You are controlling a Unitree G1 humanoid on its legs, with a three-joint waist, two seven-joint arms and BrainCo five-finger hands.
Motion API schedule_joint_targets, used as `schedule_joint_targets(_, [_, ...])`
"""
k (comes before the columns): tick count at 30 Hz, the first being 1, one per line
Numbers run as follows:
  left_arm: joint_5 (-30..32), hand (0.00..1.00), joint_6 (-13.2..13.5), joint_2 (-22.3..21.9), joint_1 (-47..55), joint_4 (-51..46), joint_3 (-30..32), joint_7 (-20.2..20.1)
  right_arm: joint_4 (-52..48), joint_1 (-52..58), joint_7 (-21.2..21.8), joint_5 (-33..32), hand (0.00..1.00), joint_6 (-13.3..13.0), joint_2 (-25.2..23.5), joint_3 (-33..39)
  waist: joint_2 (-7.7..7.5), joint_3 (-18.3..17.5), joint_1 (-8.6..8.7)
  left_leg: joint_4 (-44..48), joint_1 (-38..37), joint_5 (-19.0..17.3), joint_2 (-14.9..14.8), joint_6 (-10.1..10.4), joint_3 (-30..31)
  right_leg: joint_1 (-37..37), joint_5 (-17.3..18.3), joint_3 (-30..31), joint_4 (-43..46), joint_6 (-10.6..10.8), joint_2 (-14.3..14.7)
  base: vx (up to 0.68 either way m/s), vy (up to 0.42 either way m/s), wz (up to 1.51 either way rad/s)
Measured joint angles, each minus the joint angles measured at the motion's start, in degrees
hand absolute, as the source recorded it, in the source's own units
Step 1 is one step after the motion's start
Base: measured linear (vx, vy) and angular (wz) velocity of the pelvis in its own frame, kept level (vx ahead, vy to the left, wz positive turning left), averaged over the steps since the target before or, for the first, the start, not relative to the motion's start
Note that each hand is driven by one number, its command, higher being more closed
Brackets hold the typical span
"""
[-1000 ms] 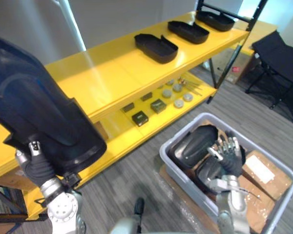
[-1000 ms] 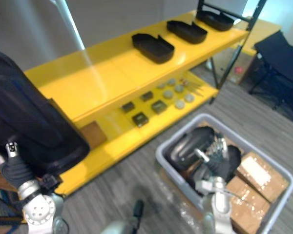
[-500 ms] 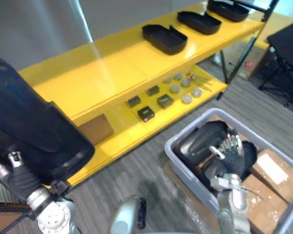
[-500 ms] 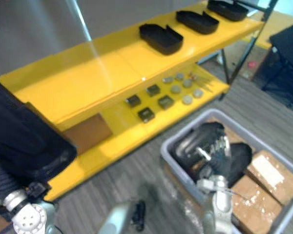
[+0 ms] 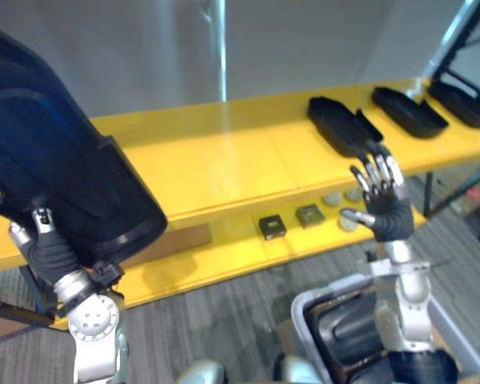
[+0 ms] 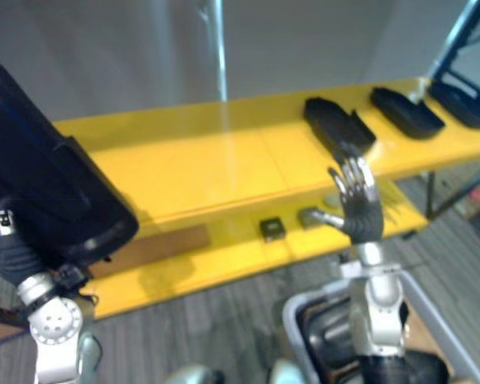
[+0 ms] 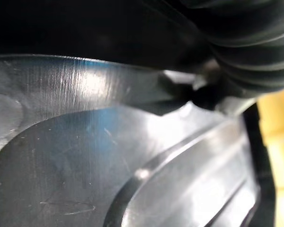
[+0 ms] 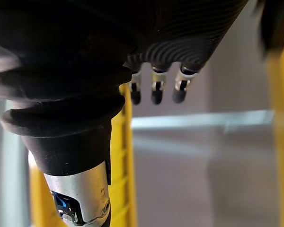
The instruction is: Walk over and take plastic housings, then place them on the shelf
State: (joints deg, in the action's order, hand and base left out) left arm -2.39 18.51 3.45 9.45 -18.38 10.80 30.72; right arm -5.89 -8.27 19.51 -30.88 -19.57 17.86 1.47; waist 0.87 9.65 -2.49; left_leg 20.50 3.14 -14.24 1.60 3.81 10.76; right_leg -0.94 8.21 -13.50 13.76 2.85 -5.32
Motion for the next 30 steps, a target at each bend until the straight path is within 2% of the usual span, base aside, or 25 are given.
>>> schedule_joint_targets(1, [0.0, 1.00, 0.1, 0.0, -0.5, 0.0, -1.1, -1.0, 0.6, 0.1, -0.3, 0.1, 0.00, 0.7, -0.1, -1.0, 0.29, 0.0, 0.32, -1.3, 0.2, 0.2, -3.4, 0.2, -7.6, -2.1, 0.2, -3.4, -0.9, -0.4, 0.0, 0.18, -0.153, 1.36])
schedule_joint_targets(2, [0.0, 1.00, 0.1, 0.0, -0.9, 0.1, -1.9, -1.5, 0.6, 0.3, -0.6, 0.2, 0.00, 1.1, -0.2, -1.4, 0.51, -0.2, 0.58, -1.7, 0.8, 0.5, -5.4, -0.2, -12.2, -3.0, 0.4, -5.4, -1.1, -0.6, -0.2, 0.15, -0.110, 1.57])
schedule_joint_targets(3, [0.0, 1.00, 0.2, -0.1, -2.1, 0.6, -4.0, -2.4, 0.6, 0.9, -1.0, 0.4, 0.00, 1.6, -0.6, -1.7, 0.53, -0.2, 1.25, -2.5, 1.6, 3.5, -8.8, -1.6, -21.1, -4.6, 0.7, -9.6, -1.0, -0.9, -1.1, 0.11, -0.044, 1.70])
schedule_joint_targets(4, [0.0, 1.00, 0.2, -0.1, -3.4, 1.1, -6.1, -3.3, 0.5, 1.4, -2.4, 2.2, 0.00, 2.1, -1.2, -2.1, 0.30, -0.4, 1.99, -4.0, 1.8, 6.8, -9.0, -2.0, -27.1, -5.5, 0.8, -13.1, -0.5, -0.8, -2.7, 0.09, 0.024, 1.66])
schedule_joint_targets(5, [0.1, 1.00, 0.2, 0.0, -4.1, 1.1, -7.0, -3.9, 0.5, 1.5, -3.0, 2.8, 0.00, 2.2, -1.5, -2.2, 0.27, -0.5, 2.05, -5.0, 1.4, 7.7, -8.3, -2.8, -28.3, -5.5, 0.9, -14.0, -0.2, -0.7, -3.5, 0.09, 0.093, 1.23])
schedule_joint_targets(7, [0.5, 1.00, 0.1, 0.5, -5.7, 1.1, -8.2, -4.5, 0.7, 1.5, -3.8, 4.9, 0.00, 2.3, -3.0, -3.1, 0.06, -0.6, 0.69, -8.6, 0.6, 9.3, -5.6, -3.9, -27.5, -5.8, 1.0, -14.9, -0.1, -0.5, -5.3, 0.09, 0.129, 0.63])
schedule_joint_targets(9, [0.7, 1.00, -0.4, 0.9, -5.2, 1.5, -7.5, -4.4, 1.5, 1.5, -4.5, 4.9, 0.00, 1.8, -4.2, -3.4, -0.09, -0.6, 0.50, -9.0, -0.7, 9.4, -4.6, -4.1, -27.0, -7.3, 0.7, -14.9, -0.2, -0.1, -5.9, 0.07, 0.087, 0.24])
schedule_joint_targets(11, [0.9, 1.00, -1.2, 1.2, -4.3, 1.5, -6.4, -3.9, 2.4, 1.6, -4.6, 4.6, 0.00, 0.7, -5.1, -4.1, -0.54, -0.7, 0.08, -9.1, -2.2, 9.4, -4.5, -4.1, -27.0, -8.4, 0.3, -14.4, -0.3, 0.5, -6.0, 0.05, 0.039, -0.06])
schedule_joint_targets(13, [1.0, 1.00, -1.6, 2.5, -3.1, 1.3, -4.4, -3.3, 2.5, 1.3, -4.6, 4.7, 0.00, -0.5, -6.4, -6.1, -1.63, -1.1, -0.07, -8.7, -2.1, 9.3, -4.7, -4.0, -26.7, -8.1, 0.2, -12.8, -1.0, 0.6, -5.5, 0.00, -0.038, -0.31])
schedule_joint_targets(14, [1.1, 1.00, -2.3, 2.8, -1.8, 1.3, -2.8, -3.2, 2.8, 1.1, -4.6, 4.7, 0.00, -0.7, -7.5, -8.3, -2.21, -1.1, -0.47, -6.8, -1.3, 8.8, -5.1, -3.9, -23.8, -8.1, -0.2, -10.8, -2.4, 0.9, -4.7, -0.02, -0.076, -0.52])
schedule_joint_targets(17, [1.2, 1.00, -2.4, 2.2, 0.1, 0.7, -1.7, -2.5, 4.3, 0.9, -4.6, 4.7, 0.00, -0.7, -8.5, -11.0, -1.97, -1.2, -1.73, -4.9, -1.1, 6.9, -6.0, -1.8, -20.0, -8.3, -0.7, -7.6, -4.8, 1.3, -3.3, -0.03, -0.068, -0.66])
schedule_joint_targets(20, [1.3, 1.00, -2.4, 1.4, 0.7, -0.5, -1.7, -3.3, 4.5, 1.6, -7.5, 6.3, 0.00, -0.7, -9.9, -11.5, -1.94, -1.3, -1.15, -7.3, -1.1, 6.3, -5.5, -1.1, -19.0, -8.1, -1.7, -6.7, -8.1, 2.1, -2.9, -0.08, 0.006, -0.22])
schedule_joint_targets(22, [2.5, 1.00, -2.3, 0.4, 0.7, -0.5, -1.7, -4.3, 4.3, 3.7, -11.4, 7.7, 0.00, -0.7, -10.2, -11.1, -1.97, -1.3, -0.39, -10.4, -1.4, 7.8, -4.3, -1.3, -18.8, -7.9, -2.5, -6.8, -9.4, 2.4, -3.6, -0.11, 0.047, 0.07])
schedule_joint_targets(27, [3.0, 1.00, -1.8, 0.5, 0.8, -1.9, 0.2, -5.7, 4.0, 8.3, -18.1, 8.8, 0.00, -0.8, -12.5, -8.1, -1.89, -1.7, 0.32, -15.5, -2.7, 11.2, -2.9, -1.6, -19.1, -6.6, -2.8, -6.7, -9.1, 2.9, -4.6, -0.04, 0.023, 0.03])
schedule_joint_targets(30, [3.0, 1.00, -1.7, 0.5, 1.5, -3.0, 0.4, -6.7, 3.0, 10.4, -19.4, 8.7, 0.00, -0.6, -13.5, -5.0, -1.84, -2.5, 0.59, -16.9, -3.3, 12.1, -2.8, -1.7, -19.6, -6.1, -2.9, -6.2, -9.1, 2.9, -4.7, 0.01, 0.004, -0.08])
